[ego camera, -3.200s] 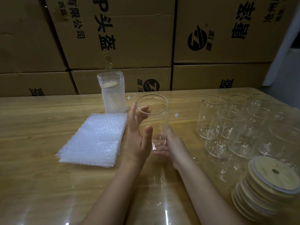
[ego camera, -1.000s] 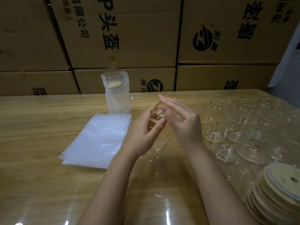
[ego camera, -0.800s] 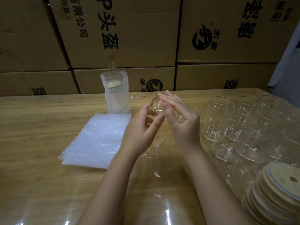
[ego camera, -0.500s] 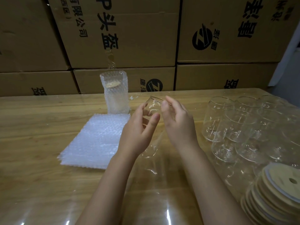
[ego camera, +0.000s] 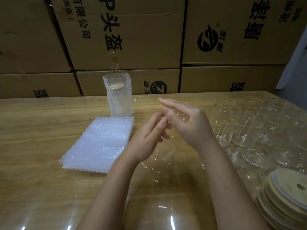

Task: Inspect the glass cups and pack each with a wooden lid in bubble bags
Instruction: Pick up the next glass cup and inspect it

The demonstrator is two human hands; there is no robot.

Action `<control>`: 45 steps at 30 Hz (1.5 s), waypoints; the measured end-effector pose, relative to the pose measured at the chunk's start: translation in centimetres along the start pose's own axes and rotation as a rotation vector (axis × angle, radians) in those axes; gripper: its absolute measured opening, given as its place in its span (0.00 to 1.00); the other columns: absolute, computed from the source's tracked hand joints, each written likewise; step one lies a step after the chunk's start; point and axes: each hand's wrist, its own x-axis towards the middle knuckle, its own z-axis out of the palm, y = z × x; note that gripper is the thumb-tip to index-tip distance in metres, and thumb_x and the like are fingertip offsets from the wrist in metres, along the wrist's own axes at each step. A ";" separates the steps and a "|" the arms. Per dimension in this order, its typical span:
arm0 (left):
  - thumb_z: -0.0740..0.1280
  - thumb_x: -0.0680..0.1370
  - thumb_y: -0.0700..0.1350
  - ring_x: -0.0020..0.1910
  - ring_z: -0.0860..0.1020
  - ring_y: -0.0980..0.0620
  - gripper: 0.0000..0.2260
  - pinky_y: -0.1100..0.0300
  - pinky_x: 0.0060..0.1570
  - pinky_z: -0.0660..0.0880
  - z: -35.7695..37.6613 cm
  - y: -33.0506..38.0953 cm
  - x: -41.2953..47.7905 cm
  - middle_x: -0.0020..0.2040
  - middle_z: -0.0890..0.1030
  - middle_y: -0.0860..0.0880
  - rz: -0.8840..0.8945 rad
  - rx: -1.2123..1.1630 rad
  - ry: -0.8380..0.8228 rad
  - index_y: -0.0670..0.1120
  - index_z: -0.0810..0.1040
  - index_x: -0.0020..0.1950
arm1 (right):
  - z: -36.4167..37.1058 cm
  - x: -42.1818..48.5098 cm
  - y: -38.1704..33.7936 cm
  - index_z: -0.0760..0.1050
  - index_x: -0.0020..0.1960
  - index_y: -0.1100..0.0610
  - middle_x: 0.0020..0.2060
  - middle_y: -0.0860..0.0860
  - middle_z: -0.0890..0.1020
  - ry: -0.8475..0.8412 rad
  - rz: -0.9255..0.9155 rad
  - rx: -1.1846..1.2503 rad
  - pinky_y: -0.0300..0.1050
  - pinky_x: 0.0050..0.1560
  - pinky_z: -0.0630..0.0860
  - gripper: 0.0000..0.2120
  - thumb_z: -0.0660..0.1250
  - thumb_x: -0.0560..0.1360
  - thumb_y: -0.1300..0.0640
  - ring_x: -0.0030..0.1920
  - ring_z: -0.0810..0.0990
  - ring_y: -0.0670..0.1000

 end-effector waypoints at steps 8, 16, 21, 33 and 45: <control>0.49 0.79 0.58 0.46 0.81 0.43 0.26 0.48 0.46 0.78 0.5 0.7 0.6 0.55 0.79 0.38 0.000 -0.226 0.093 0.45 0.70 0.70 | 2.5 0.0 -0.4 0.81 0.52 0.63 0.55 0.55 0.82 0.380 -0.288 -0.023 0.54 0.65 0.71 0.10 0.62 0.77 0.63 0.58 0.79 0.52; 0.51 0.78 0.57 0.45 0.83 0.56 0.22 0.65 0.40 0.77 1.4 0.3 0.9 0.47 0.84 0.54 0.098 -0.252 0.405 0.46 0.69 0.65 | 5.0 -0.7 -0.7 0.58 0.71 0.39 0.76 0.46 0.59 0.241 -0.013 0.179 0.38 0.69 0.63 0.20 0.52 0.79 0.44 0.74 0.60 0.45; 0.53 0.75 0.65 0.48 0.81 0.49 0.25 0.56 0.46 0.77 1.2 0.8 0.6 0.52 0.80 0.50 0.220 -0.225 0.620 0.51 0.67 0.65 | 5.8 -0.8 -0.9 0.56 0.69 0.28 0.68 0.41 0.73 0.109 0.347 0.530 0.45 0.67 0.68 0.27 0.46 0.70 0.27 0.66 0.72 0.42; 0.52 0.77 0.68 0.51 0.80 0.44 0.34 0.53 0.51 0.76 0.4 0.1 0.1 0.58 0.76 0.41 0.499 -0.099 0.745 0.43 0.63 0.71 | 5.3 -0.2 0.0 0.76 0.47 0.58 0.41 0.56 0.83 -0.159 0.921 0.756 0.43 0.31 0.79 0.21 0.52 0.80 0.44 0.32 0.83 0.50; 0.58 0.73 0.71 0.58 0.78 0.47 0.32 0.54 0.56 0.76 2.1 -3.6 0.6 0.59 0.76 0.54 0.295 -0.103 0.577 0.55 0.60 0.71 | 5.2 -0.6 1.7 0.74 0.65 0.50 0.62 0.43 0.77 -0.064 0.765 0.665 0.36 0.57 0.64 0.26 0.45 0.81 0.40 0.58 0.73 0.38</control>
